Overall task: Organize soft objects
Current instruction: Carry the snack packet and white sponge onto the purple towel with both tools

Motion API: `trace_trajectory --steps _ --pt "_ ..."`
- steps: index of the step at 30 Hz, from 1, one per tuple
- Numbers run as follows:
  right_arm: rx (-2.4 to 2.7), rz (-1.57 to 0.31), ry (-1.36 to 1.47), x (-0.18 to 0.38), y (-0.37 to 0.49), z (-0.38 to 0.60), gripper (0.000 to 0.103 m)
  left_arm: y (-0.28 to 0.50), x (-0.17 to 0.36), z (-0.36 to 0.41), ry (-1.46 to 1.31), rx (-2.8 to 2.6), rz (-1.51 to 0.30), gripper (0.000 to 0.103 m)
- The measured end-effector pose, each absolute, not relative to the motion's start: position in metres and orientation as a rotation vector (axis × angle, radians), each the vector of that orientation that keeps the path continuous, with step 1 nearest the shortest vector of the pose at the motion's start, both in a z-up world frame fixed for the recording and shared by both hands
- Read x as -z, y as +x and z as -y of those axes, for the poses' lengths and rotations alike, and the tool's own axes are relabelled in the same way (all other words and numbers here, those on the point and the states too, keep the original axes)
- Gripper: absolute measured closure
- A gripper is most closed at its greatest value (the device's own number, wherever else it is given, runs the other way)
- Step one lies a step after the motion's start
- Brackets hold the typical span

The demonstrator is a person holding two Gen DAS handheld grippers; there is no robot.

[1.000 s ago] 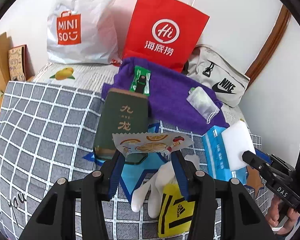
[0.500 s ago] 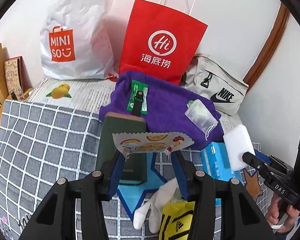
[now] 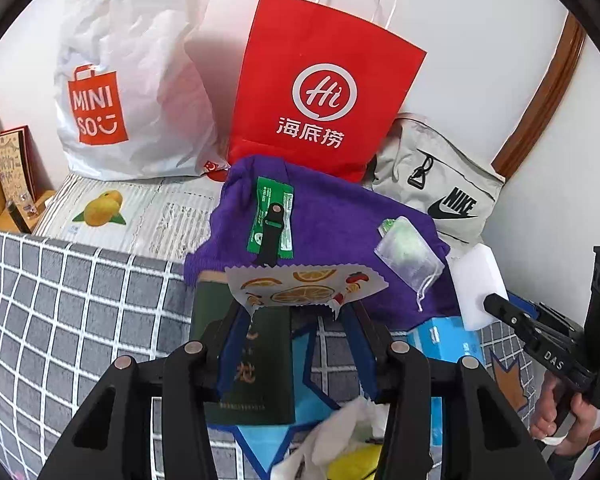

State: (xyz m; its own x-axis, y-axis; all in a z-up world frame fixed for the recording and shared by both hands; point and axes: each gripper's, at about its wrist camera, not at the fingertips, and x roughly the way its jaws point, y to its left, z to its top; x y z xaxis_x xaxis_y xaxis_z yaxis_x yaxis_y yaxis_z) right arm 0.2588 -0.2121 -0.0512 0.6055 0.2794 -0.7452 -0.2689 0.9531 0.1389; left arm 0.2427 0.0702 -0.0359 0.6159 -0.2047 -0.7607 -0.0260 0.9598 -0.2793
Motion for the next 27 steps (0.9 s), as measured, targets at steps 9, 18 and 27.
trace_trajectory --steps 9,18,27 --pt "-0.324 -0.909 0.031 0.071 0.305 0.211 0.069 0.275 0.042 -0.072 -0.254 0.112 -0.920 0.057" --pt "-0.397 -0.963 0.001 0.093 0.337 0.187 0.069 0.305 0.057 -0.070 -0.244 0.125 -0.949 0.057" --pt "-0.374 -1.043 -0.025 0.117 0.352 0.187 0.069 0.332 0.073 -0.065 -0.228 0.142 -0.999 0.057"
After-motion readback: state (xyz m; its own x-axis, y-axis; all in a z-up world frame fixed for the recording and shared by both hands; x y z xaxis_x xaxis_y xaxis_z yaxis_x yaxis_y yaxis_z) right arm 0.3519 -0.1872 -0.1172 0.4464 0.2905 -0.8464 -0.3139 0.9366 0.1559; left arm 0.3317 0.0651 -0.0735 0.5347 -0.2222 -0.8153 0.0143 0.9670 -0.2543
